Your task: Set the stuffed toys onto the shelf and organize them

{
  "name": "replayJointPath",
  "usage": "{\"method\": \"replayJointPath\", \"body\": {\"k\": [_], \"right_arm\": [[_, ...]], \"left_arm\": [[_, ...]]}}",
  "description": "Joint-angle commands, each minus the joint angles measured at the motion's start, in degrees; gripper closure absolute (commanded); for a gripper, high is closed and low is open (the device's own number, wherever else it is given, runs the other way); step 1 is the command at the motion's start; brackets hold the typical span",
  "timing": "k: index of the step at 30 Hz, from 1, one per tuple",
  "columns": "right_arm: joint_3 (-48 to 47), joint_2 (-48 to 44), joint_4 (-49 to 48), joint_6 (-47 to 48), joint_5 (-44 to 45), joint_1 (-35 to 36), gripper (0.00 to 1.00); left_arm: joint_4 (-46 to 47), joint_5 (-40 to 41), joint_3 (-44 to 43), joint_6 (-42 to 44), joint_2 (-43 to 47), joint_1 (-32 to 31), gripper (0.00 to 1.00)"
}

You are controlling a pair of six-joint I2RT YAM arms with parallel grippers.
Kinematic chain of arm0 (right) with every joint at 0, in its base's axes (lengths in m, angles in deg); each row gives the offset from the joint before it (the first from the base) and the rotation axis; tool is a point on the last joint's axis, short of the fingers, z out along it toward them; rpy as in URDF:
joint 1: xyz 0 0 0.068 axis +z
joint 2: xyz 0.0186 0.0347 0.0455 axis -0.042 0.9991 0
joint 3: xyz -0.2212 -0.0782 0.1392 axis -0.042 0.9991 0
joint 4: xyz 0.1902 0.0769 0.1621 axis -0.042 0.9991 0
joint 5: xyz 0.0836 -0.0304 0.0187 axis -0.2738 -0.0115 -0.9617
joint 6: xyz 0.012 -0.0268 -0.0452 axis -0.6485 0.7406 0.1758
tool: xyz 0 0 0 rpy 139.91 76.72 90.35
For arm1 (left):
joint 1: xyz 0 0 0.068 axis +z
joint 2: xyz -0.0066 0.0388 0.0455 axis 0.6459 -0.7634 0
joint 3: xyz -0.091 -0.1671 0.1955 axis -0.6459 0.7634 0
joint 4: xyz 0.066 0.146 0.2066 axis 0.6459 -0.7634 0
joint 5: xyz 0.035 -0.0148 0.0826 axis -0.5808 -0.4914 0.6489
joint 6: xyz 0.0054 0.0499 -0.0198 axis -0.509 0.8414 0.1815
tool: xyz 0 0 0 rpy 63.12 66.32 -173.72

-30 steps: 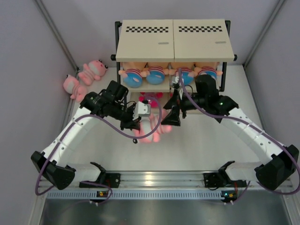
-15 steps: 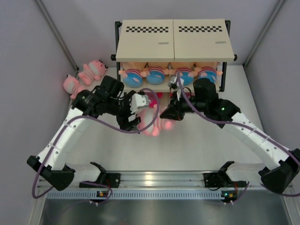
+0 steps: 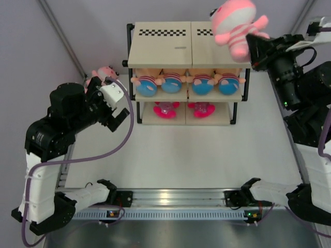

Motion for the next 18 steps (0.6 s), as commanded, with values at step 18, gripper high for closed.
{"method": "replayJointPath", "body": {"k": [18], "right_arm": [[5.7, 15.5, -5.4, -27.1, 0.3, -20.4, 1.00]], "left_arm": [[14.8, 28.6, 9.8, -6.5, -6.1, 5.2, 0.01]]}}
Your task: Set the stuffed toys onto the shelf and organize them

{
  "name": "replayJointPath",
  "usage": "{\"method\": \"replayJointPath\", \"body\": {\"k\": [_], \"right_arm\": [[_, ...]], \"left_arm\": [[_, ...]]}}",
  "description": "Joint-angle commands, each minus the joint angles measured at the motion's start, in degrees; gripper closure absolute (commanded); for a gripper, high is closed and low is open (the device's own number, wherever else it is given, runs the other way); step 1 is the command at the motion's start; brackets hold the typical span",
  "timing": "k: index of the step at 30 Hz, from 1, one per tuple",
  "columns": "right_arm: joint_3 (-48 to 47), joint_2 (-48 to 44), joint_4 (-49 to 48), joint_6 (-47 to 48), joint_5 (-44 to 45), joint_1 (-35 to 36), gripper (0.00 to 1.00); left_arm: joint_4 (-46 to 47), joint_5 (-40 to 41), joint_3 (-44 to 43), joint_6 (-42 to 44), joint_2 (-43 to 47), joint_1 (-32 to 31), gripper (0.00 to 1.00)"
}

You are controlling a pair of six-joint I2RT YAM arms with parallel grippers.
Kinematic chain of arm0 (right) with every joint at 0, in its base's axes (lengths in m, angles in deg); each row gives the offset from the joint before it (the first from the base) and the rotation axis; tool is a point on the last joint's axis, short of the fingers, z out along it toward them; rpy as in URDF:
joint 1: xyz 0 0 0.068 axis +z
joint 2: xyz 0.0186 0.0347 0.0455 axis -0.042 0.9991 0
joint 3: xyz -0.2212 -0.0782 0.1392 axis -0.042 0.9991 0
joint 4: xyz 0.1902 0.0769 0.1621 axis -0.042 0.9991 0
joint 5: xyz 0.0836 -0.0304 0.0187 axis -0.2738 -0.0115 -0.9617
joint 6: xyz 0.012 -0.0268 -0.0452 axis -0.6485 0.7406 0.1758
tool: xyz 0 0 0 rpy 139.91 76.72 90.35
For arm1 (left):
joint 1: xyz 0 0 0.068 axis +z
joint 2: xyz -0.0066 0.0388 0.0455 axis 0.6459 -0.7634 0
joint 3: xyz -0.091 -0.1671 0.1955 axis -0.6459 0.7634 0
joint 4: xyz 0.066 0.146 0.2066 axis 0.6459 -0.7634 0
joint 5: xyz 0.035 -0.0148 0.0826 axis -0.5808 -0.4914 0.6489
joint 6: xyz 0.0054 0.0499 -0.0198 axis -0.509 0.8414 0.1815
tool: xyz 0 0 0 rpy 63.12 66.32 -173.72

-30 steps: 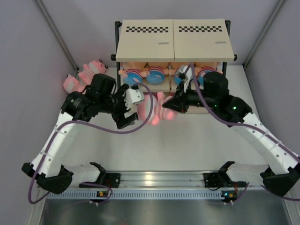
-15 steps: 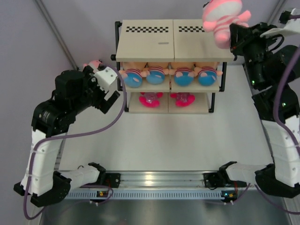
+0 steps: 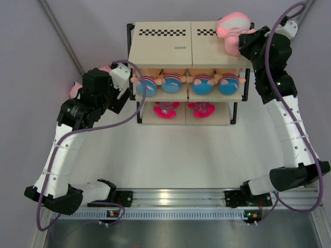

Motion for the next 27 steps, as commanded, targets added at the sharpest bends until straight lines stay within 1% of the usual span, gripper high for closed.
{"method": "replayJointPath", "body": {"k": [1, 4, 5, 6, 7, 9, 10, 12, 13, 14, 15, 16, 17, 18, 19, 20, 22, 25, 27], "right_arm": [[0.2, -1.0, -0.7, -2.2, -2.0, -0.4, 0.91], [1.6, -2.6, -1.3, -1.2, -3.5, -0.4, 0.67], [1.9, -3.4, -1.3, -1.0, -3.6, -0.4, 0.52], [2.1, -3.9, -1.3, -0.7, -3.7, -0.4, 0.45], [2.1, -4.3, -1.1, 0.3, -3.8, -0.4, 0.36], [1.6, -5.2, -0.1, 1.8, -3.6, -0.4, 0.29], [1.1, -5.6, 0.3, 3.6, -3.3, -0.4, 0.24], [0.4, -6.5, 0.8, 5.9, -3.4, -0.4, 0.20], [0.5, -6.7, 0.7, 8.6, -4.3, -0.5, 0.17], [0.5, -7.0, 0.6, 9.9, -5.1, -0.4, 0.11], [0.1, -7.0, 1.1, 11.2, -5.9, -0.4, 0.08], [0.0, -7.0, 1.3, 14.0, -7.7, -0.5, 0.07], [-0.1, -6.9, 1.5, 15.0, -8.6, -0.4, 0.04], [-0.1, -7.1, 1.5, 15.9, -9.6, -0.4, 0.03], [-0.1, -7.3, 1.1, 17.9, -11.8, -0.4, 0.01], [-0.2, -7.3, 0.7, 18.7, -12.6, -0.5, 0.01], [0.1, -7.6, -0.8, 20.8, -14.7, -0.4, 0.01], [0.0, -8.2, -1.8, 23.0, -15.1, -0.4, 0.01], [1.0, -9.3, -2.8, 23.9, -15.0, -0.4, 0.01]], "left_arm": [[4.6, 4.4, 0.6, -0.7, 1.6, 1.1, 0.01], [4.6, 5.1, -0.1, -0.5, 1.7, 2.4, 0.02], [4.6, 4.9, -0.4, -0.4, 1.6, 2.7, 0.01], [4.9, 4.6, -0.4, 0.0, 1.1, 3.2, 0.02], [5.3, 3.5, -0.5, 0.2, 0.9, 4.6, 0.01], [6.0, 1.3, -0.7, 0.4, -0.5, 6.6, 0.01], [6.2, -0.3, -1.1, 0.4, -1.3, 9.3, 0.02], [6.2, -5.1, -2.1, -1.0, -4.2, 12.5, 0.01], [6.2, -7.3, -3.2, -1.7, -5.5, 16.3, 0.01], [6.3, -11.8, -3.7, -2.6, -6.4, 18.2, 0.01], [6.3, -13.6, -4.3, -5.1, -8.8, 20.1, 0.02], [6.3, -14.9, -4.9, -6.3, -10.1, 22.9, 0.06], [6.5, -16.3, -5.0, -7.2, -11.2, 23.1, 0.08], [6.9, -16.8, -4.8, -8.6, -13.3, 24.8, 0.10], [8.3, -15.9, -3.9, -9.2, -15.4, 25.2, 0.11], [9.6, -15.9, -3.3, -9.3, -15.4, 25.2, 0.12], [11.8, -12.6, -1.7, -9.6, -18.7, 25.4, 0.12], [15.3, -8.6, -1.7, -11.2, -24.4, 26.2, 0.13], [17.4, -7.6, -1.9, -13.5, -28.1, 27.2, 0.14]]}}
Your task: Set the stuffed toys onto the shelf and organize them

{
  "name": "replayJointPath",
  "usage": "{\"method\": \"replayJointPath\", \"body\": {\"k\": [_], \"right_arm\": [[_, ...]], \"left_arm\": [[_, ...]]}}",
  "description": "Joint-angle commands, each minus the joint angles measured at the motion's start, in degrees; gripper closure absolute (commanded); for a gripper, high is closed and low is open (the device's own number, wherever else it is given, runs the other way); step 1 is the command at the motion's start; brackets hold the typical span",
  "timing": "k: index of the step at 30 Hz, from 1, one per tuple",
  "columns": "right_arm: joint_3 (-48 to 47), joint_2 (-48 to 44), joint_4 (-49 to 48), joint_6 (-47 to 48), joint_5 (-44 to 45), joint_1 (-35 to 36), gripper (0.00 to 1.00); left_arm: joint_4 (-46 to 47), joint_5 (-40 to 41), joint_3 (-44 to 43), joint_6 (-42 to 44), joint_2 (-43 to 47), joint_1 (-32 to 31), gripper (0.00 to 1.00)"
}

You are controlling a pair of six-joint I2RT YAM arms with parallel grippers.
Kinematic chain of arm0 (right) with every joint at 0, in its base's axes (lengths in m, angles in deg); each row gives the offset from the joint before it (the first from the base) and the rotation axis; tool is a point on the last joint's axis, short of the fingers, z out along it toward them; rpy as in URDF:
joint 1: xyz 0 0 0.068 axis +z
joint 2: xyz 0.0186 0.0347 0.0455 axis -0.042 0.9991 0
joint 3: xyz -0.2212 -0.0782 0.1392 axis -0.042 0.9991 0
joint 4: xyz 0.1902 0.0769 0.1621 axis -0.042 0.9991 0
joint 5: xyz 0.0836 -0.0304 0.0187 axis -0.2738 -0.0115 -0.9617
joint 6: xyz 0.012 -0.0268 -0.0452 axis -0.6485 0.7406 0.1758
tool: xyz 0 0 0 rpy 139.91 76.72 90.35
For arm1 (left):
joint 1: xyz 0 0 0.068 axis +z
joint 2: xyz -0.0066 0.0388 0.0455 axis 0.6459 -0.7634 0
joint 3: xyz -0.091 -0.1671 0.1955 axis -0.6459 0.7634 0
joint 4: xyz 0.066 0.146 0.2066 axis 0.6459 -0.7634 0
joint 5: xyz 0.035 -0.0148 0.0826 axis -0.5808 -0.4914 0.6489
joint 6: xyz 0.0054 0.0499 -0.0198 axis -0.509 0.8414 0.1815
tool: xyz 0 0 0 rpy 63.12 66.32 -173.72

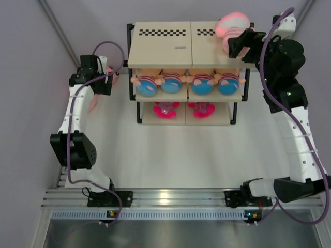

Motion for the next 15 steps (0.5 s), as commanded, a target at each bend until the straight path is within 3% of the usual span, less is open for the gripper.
{"method": "replayJointPath", "body": {"k": [1, 7, 15], "right_arm": [[-0.4, -3.5, -4.5, 5.4, -2.0, -0.3, 0.01], [3.2, -7.2, -6.5, 8.1, -1.8, -0.3, 0.01], [5.3, -9.6, -5.0, 10.5, -1.0, -0.3, 0.01]], "left_arm": [[7.7, 3.3, 0.1, -4.7, -4.3, 2.7, 0.15], [10.3, 8.0, -1.1, -2.3, -14.4, 5.1, 0.21], [17.1, 14.1, -2.0, 0.0, -23.3, 7.6, 0.18]]}}
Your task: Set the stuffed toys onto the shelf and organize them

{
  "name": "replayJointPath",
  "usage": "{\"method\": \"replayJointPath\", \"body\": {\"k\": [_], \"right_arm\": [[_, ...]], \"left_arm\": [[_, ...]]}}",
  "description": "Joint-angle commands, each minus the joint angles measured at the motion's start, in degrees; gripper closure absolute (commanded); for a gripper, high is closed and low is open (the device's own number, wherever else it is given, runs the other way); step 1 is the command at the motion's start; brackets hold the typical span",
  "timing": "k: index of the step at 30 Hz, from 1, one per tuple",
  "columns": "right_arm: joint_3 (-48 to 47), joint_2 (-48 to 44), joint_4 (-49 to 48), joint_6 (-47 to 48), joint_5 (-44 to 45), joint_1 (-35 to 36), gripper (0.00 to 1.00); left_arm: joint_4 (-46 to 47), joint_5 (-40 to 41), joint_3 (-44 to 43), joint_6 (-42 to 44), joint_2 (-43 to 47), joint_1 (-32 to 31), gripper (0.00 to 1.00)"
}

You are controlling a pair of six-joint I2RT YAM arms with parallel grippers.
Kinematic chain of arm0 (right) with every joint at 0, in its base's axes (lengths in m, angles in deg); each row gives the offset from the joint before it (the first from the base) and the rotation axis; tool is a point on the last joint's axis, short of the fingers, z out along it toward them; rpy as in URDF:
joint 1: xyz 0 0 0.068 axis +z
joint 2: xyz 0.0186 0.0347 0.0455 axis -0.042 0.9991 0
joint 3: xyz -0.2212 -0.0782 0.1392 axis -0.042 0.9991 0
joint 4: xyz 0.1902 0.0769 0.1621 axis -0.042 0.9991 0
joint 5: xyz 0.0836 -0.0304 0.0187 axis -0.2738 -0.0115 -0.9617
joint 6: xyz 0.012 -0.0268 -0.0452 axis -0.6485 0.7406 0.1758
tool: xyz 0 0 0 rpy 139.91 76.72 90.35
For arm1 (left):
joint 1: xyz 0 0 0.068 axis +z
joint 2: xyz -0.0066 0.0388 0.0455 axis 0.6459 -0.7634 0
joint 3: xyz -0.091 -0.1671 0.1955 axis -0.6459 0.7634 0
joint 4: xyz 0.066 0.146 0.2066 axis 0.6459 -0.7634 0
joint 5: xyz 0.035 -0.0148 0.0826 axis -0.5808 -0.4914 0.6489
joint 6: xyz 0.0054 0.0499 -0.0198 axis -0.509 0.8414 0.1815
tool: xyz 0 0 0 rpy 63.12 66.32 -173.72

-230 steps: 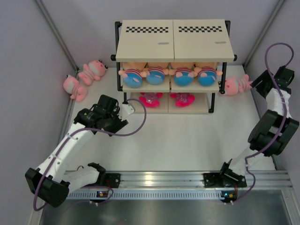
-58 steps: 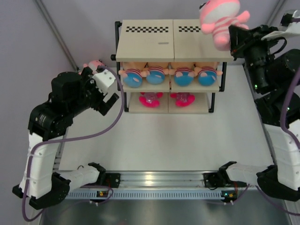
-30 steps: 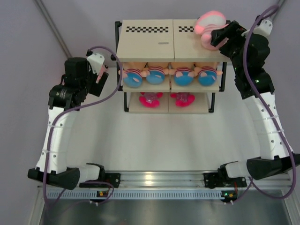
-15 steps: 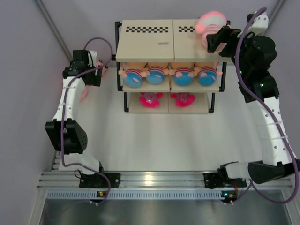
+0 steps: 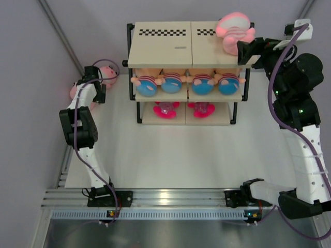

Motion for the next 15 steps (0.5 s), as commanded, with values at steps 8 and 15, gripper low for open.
{"method": "replayJointPath", "body": {"k": [8, 15], "right_arm": [[2.3, -2.1, 0.2, 2.8, 1.1, -0.3, 0.01], [3.2, -2.4, 1.5, 2.9, 1.1, -0.3, 0.01]], "left_arm": [[6.6, 0.7, -9.3, 1.4, -9.7, 2.0, 0.18], [11.1, 3.7, -11.8, 6.0, -12.8, 2.4, 0.43]]}}
